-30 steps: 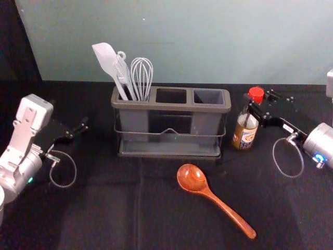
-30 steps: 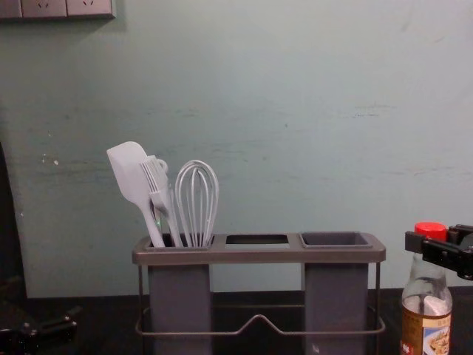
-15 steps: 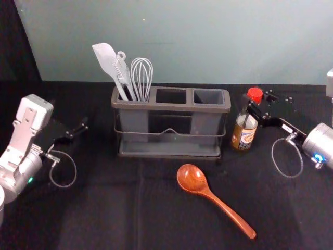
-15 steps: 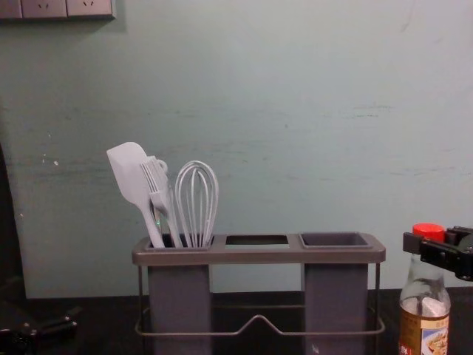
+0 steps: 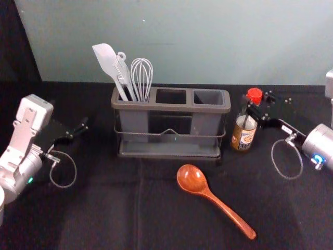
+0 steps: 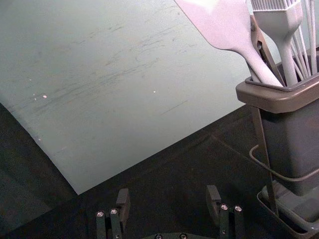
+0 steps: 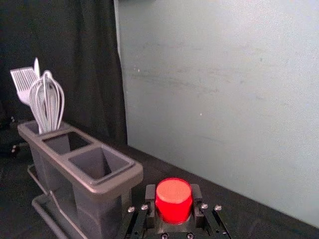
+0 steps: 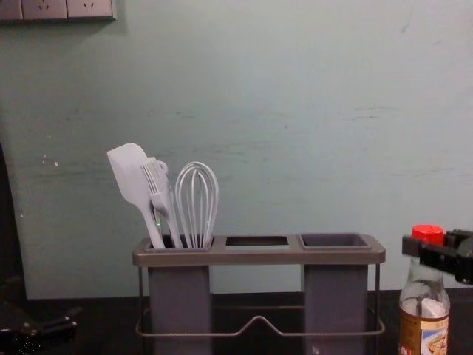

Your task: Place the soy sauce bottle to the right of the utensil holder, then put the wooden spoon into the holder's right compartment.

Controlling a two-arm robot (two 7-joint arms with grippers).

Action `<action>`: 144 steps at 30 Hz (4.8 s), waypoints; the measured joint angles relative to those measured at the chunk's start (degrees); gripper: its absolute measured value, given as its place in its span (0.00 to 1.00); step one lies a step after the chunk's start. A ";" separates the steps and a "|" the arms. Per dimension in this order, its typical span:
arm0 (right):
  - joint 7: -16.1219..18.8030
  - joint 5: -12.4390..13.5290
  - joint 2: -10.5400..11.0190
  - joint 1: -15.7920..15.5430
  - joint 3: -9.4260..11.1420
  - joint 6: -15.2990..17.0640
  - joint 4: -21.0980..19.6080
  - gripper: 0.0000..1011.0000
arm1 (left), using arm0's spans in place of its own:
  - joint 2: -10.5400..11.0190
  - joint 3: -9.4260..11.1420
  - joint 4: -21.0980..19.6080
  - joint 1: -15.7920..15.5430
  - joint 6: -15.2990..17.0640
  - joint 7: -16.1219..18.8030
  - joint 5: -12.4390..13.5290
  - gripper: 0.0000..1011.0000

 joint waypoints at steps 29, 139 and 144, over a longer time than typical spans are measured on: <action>-0.03 -0.11 0.01 -0.10 0.02 0.06 -0.12 0.99 | 0.00 0.00 0.00 0.00 0.00 0.00 0.00 0.99; -6.50 -12.51 0.83 8.39 -25.06 48.93 -15.49 0.99 | 0.00 0.00 0.00 0.00 0.00 0.00 0.00 0.99; -6.51 -12.49 0.84 8.37 -25.04 48.96 -15.54 0.99 | 0.00 0.00 0.00 0.00 0.00 0.00 0.00 0.99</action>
